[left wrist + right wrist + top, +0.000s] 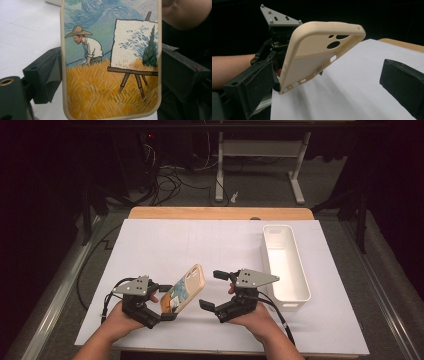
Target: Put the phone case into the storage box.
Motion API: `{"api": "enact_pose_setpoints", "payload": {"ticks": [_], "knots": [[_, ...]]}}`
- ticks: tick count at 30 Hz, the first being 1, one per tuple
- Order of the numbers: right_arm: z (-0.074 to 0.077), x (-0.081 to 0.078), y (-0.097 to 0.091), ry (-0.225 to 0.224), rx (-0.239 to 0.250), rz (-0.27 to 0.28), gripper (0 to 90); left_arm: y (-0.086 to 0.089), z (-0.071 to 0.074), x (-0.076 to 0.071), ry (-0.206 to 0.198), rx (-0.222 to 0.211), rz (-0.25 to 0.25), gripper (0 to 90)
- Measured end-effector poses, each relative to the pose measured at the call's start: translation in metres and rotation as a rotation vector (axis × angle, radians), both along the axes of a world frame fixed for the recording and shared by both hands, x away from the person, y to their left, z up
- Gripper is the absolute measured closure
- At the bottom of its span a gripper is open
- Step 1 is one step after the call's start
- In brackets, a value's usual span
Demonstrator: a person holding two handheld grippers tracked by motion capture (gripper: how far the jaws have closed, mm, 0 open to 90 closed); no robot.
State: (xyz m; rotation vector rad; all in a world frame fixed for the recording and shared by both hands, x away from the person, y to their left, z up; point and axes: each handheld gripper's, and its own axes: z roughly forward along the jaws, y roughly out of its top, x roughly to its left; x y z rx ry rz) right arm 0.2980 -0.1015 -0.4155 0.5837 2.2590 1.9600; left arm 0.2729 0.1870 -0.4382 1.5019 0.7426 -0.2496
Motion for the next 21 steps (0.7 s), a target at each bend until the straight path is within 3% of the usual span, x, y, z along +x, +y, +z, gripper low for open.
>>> {"api": "enact_pose_setpoints", "payload": {"ticks": [21], "knots": [[-0.0008, 0.0028, -0.0039, 0.03, 0.078, 0.092, 0.2, -0.0006, -0.0011, -0.0033, 0.001, 0.01, -0.049, 11.9]]}}
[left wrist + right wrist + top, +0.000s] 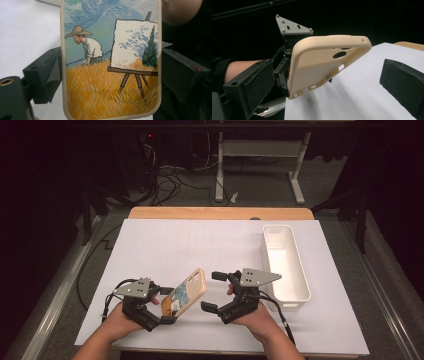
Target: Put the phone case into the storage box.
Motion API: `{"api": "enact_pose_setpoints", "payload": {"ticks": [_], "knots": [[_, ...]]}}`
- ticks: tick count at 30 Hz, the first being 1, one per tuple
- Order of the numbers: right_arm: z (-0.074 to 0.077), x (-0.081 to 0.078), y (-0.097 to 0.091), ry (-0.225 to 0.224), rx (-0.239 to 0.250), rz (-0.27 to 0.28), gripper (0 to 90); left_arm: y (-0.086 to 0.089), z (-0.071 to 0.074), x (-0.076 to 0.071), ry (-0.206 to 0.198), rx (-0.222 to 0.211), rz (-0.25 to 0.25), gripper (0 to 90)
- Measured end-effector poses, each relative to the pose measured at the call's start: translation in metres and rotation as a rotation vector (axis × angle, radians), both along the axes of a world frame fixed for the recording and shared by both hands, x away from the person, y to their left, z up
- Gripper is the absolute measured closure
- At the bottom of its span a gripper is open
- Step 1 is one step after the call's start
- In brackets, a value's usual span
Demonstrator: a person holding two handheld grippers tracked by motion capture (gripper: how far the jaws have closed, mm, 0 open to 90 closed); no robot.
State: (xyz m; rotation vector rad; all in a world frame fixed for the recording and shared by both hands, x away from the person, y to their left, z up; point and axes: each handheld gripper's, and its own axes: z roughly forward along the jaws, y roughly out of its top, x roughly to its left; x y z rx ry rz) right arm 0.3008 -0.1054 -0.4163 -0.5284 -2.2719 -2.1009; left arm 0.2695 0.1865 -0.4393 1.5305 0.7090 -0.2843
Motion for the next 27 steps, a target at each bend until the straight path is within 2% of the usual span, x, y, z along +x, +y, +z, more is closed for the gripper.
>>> {"api": "enact_pose_setpoints", "payload": {"ticks": [15, 27], "knots": [[-0.0064, 0.0041, 0.0013, 0.013, 0.037, 0.102, 0.3, -0.0043, -0.0019, -0.0043, 0.008, 0.016, -0.051, 11.9], [-0.0079, 0.0092, 0.0027, 0.013, 0.069, 0.127, 0.2, -0.0063, -0.0029, -0.0041, 0.01, 0.023, -0.053, 11.8]]}}
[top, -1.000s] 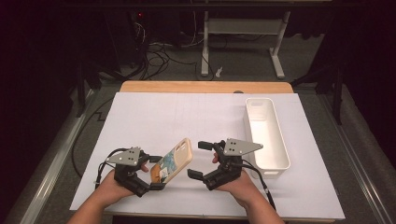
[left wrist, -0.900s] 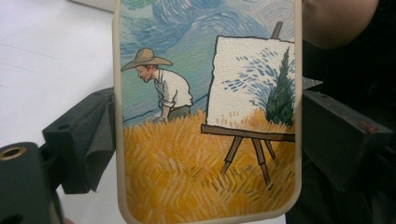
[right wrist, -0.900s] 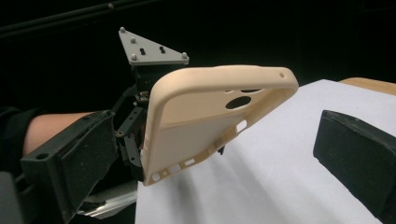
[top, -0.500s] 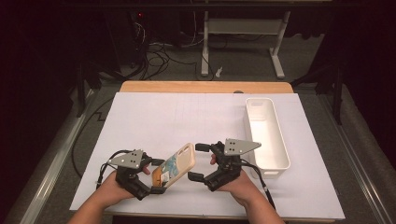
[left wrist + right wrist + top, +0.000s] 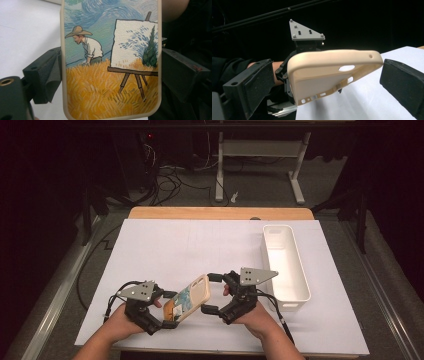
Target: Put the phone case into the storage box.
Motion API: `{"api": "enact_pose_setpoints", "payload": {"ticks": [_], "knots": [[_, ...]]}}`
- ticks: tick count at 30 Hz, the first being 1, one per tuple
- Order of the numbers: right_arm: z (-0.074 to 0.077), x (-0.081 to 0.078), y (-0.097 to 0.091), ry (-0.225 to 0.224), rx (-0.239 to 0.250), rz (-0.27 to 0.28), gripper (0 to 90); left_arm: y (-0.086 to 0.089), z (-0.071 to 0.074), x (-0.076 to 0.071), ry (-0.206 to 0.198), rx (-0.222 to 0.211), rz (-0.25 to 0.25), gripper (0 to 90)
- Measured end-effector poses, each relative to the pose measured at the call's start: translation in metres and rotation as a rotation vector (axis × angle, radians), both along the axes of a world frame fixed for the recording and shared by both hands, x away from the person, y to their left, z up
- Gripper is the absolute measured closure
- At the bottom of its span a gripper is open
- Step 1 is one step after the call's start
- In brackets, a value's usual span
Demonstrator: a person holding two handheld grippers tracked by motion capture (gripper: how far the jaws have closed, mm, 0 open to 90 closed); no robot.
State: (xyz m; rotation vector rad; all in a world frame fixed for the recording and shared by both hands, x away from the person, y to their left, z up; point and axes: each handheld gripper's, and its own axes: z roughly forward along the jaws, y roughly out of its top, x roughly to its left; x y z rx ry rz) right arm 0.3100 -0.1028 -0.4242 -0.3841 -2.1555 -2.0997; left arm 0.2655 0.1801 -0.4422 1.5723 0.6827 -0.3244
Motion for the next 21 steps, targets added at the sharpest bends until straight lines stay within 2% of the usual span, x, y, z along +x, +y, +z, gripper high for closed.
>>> {"api": "enact_pose_setpoints", "payload": {"ticks": [13, 21], "knots": [[-0.0022, 0.0039, 0.0021, 0.004, 0.023, 0.039, 2.0, -0.0008, -0.0001, -0.0011, -0.001, -0.002, -0.019, 11.8], [-0.0024, 0.0041, 0.0039, -0.002, 0.03, 0.037, 2.9, -0.0019, -0.0005, -0.0018, 0.007, -0.001, -0.032, 11.8]]}}
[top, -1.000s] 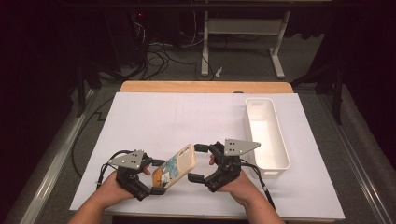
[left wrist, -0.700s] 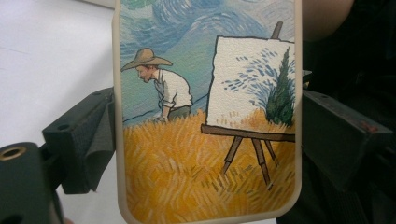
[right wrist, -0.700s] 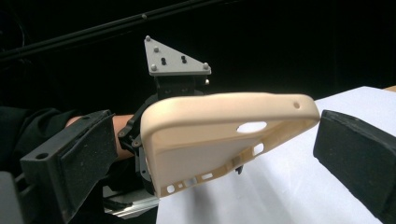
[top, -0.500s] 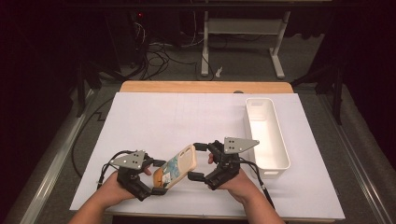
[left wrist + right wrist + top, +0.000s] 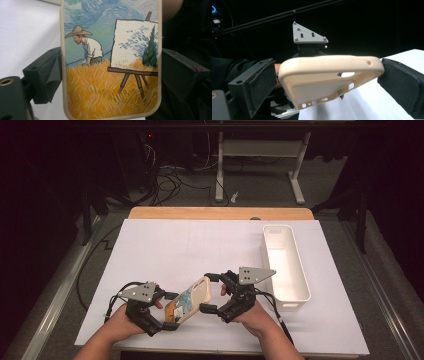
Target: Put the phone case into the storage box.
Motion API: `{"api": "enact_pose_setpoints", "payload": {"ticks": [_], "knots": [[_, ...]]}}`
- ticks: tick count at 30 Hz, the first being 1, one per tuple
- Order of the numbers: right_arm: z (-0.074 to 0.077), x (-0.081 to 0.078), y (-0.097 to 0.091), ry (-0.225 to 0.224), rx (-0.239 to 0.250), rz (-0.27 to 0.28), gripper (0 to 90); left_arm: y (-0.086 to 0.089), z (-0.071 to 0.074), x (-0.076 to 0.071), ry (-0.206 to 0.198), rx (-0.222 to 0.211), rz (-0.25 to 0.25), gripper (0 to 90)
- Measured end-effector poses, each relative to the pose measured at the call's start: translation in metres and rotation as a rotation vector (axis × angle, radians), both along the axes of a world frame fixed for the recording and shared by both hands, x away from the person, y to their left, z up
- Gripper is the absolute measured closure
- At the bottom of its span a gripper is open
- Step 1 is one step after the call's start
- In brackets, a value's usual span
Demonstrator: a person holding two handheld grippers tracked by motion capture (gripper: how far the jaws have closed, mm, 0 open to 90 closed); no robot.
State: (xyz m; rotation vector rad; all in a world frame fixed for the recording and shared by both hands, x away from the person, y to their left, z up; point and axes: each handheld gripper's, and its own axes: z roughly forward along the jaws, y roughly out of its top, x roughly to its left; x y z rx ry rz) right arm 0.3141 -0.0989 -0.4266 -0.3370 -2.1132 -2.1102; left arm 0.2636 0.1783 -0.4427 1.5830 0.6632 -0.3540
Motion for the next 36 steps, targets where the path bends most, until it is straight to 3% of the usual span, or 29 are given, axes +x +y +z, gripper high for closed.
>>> {"api": "enact_pose_setpoints", "payload": {"ticks": [15, 36], "knots": [[0.0001, -0.0005, 0.0017, -0.002, 0.012, 0.018, 6.2, -0.0012, 0.0005, -0.0012, 0.002, -0.007, -0.015, 11.9], [0.002, -0.0029, 0.001, 0.004, 0.021, -0.011, 11.5, -0.0019, -0.0005, -0.0013, -0.018, -0.011, -0.007, 11.8]]}}
